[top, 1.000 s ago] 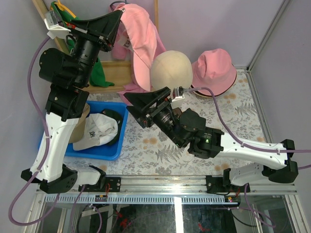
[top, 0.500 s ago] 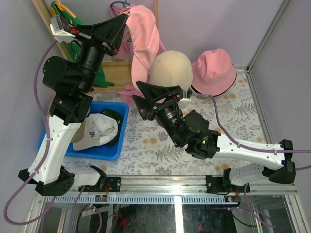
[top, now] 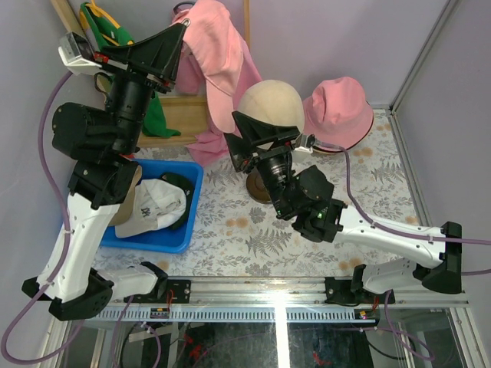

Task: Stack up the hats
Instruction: Place the hat on the hat stand.

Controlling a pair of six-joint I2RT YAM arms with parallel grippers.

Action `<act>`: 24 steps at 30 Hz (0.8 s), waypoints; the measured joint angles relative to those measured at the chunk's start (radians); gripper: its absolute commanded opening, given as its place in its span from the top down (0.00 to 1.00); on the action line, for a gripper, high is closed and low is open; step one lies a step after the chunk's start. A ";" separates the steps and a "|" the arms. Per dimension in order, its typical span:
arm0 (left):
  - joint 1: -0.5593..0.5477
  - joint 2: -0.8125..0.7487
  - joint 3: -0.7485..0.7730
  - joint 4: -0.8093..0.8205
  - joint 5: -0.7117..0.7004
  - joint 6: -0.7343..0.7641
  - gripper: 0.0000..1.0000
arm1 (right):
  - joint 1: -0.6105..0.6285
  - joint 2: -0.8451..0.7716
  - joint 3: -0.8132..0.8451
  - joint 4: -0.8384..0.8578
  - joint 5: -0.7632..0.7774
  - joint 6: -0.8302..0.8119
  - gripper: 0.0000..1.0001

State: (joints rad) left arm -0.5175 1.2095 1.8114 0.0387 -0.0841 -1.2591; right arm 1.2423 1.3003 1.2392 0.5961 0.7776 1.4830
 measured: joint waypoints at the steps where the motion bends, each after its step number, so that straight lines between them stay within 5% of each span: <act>1: 0.000 -0.003 0.000 0.001 -0.003 0.010 1.00 | -0.008 0.000 0.000 0.005 -0.005 -0.008 0.17; 24: 0.000 -0.014 0.050 0.001 0.042 0.214 1.00 | -0.327 0.089 0.068 0.087 -0.426 0.003 0.26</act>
State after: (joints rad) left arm -0.5175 1.1957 1.8618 0.0399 -0.0418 -1.0447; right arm 0.9157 1.3895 1.3067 0.6827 0.3519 1.4860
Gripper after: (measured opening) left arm 0.012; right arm 0.750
